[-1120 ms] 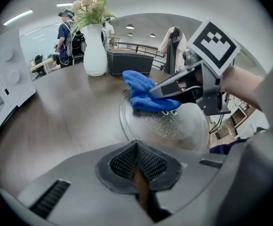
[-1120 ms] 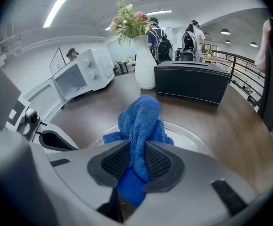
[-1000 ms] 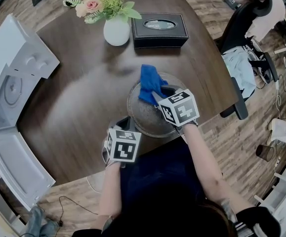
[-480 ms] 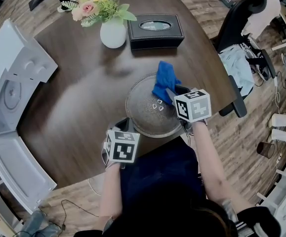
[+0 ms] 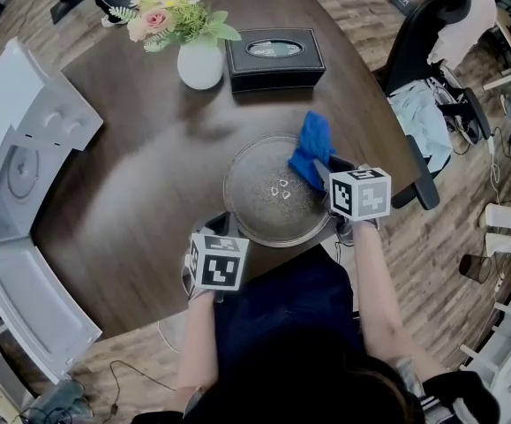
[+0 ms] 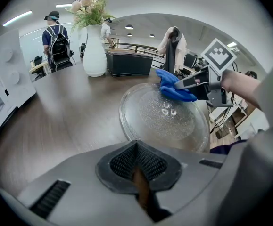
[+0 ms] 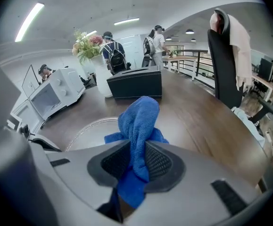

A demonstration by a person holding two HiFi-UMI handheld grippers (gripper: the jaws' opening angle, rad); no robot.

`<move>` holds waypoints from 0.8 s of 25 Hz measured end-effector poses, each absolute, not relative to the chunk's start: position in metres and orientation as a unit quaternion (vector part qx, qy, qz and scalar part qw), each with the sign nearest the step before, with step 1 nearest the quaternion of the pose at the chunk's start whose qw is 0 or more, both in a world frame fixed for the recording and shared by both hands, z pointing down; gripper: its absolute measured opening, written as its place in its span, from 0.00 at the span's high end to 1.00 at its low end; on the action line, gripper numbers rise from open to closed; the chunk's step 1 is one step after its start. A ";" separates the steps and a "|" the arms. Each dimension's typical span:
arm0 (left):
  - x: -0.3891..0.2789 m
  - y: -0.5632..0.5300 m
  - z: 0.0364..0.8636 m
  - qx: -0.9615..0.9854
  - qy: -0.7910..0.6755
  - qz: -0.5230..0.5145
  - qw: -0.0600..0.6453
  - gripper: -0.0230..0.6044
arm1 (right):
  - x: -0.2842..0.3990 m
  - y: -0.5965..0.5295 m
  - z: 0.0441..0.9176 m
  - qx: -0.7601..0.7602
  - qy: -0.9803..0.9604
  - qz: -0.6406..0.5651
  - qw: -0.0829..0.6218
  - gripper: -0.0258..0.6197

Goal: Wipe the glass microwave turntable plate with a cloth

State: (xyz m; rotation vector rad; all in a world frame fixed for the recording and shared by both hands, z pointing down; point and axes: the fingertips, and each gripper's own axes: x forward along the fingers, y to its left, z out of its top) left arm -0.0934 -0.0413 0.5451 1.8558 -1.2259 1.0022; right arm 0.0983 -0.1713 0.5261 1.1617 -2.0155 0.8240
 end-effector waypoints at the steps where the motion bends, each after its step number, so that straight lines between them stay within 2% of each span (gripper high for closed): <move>1: -0.094 -0.042 0.545 0.715 -0.472 0.386 0.342 0.96 | 0.101 -0.172 0.525 0.449 -0.769 0.316 0.328 0.84; 11: -0.093 -0.042 0.545 0.718 -0.471 0.383 0.341 0.96 | 0.127 -0.174 0.491 0.499 -0.761 0.287 0.300 0.84; 20: -0.093 -0.042 0.546 0.717 -0.471 0.385 0.340 0.96 | 0.024 -0.138 0.457 0.367 -0.851 0.261 0.270 0.84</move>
